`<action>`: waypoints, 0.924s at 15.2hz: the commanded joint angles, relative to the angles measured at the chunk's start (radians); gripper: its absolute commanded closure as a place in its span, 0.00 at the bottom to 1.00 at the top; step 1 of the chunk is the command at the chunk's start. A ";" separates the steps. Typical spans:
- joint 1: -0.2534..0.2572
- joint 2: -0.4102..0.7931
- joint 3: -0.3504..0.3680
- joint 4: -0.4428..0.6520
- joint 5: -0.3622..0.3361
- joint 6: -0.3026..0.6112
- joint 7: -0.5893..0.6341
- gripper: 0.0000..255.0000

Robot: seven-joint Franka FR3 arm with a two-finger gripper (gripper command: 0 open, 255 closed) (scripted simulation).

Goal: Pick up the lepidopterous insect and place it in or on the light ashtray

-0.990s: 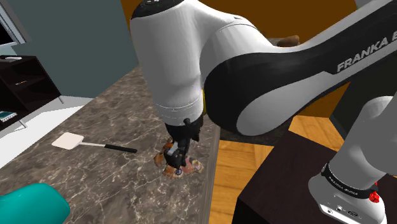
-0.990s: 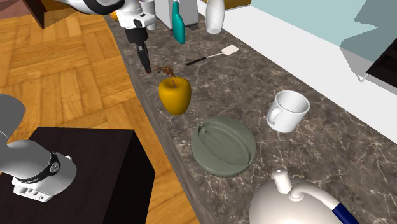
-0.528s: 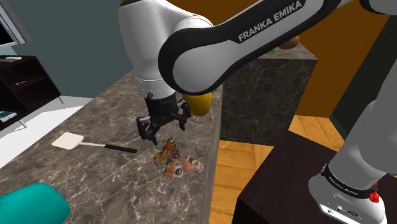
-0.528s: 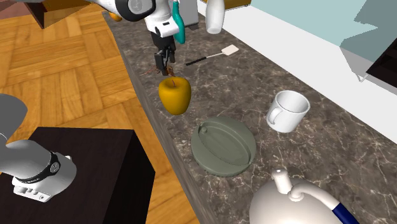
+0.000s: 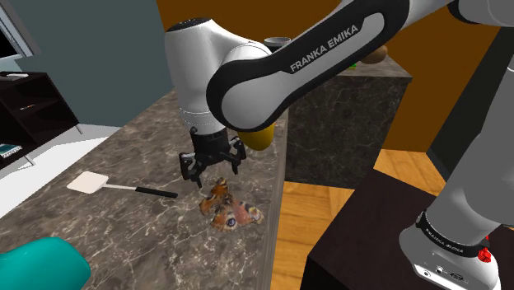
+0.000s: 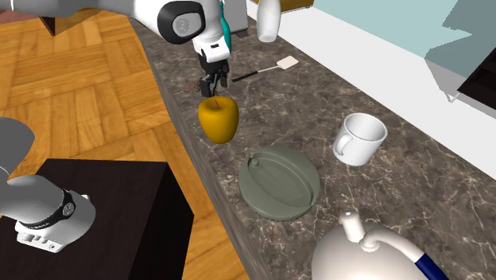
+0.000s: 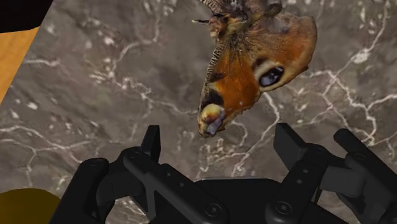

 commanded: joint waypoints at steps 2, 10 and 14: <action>0.002 0.012 -0.003 -0.012 -0.010 0.022 0.007 0.00; 0.002 0.012 -0.003 -0.012 -0.010 0.021 0.007 1.00; 0.003 0.014 -0.002 -0.007 -0.011 0.018 0.007 1.00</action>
